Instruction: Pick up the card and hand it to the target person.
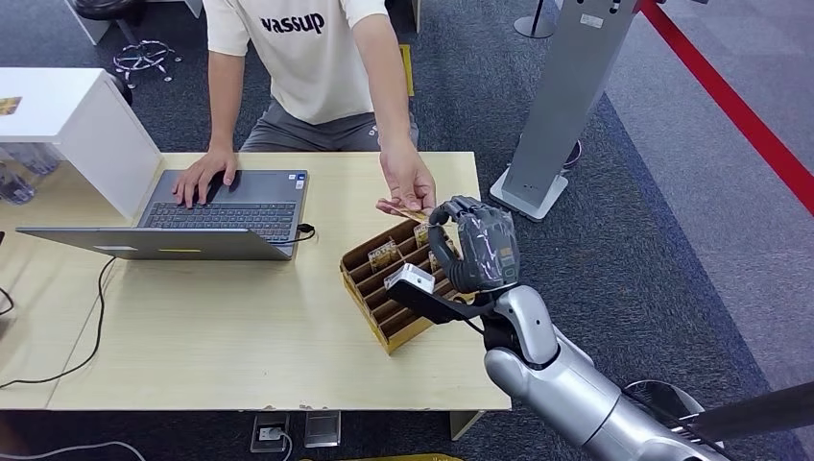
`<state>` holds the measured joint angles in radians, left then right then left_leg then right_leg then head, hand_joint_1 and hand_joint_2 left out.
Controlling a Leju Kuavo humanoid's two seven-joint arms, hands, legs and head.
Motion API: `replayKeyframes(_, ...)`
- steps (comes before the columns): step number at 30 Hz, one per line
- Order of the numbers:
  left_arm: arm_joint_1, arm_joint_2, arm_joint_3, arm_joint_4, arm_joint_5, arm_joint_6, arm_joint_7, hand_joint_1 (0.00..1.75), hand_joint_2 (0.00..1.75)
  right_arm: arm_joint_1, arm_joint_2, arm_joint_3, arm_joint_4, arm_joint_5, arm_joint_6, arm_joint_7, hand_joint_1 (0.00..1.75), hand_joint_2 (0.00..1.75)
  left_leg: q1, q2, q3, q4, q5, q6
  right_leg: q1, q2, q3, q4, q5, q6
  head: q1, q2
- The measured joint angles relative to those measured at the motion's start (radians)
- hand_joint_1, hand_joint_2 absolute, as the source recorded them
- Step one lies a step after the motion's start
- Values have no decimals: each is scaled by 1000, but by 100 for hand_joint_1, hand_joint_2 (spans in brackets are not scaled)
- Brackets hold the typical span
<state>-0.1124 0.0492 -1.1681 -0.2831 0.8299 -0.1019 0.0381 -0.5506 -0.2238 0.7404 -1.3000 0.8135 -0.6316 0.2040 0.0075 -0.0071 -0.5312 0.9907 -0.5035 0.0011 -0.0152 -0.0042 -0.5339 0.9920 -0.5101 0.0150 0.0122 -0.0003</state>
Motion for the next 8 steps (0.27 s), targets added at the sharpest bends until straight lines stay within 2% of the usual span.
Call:
replayKeyframes(1,0,0,0,0,0,-1,-3,0,175,2,2,0,6,-14,-2,-4,0,175,0,0,0,0,0,0,0,0,0,0,0,0,0,0)
replayKeyframes(5,0,0,0,0,0,10,-17,0,0,18,7,-1,15,-129,-5,-43,0,175,0,0,0,0,0,0,0,0,0,0,0,0,0,0)
replayKeyframes(8,1,0,0,0,3,30,-19,0,0,32,10,-2,15,-240,3,-80,0,175,0,0,0,0,0,0,0,0,0,0,0,0,-1,0)
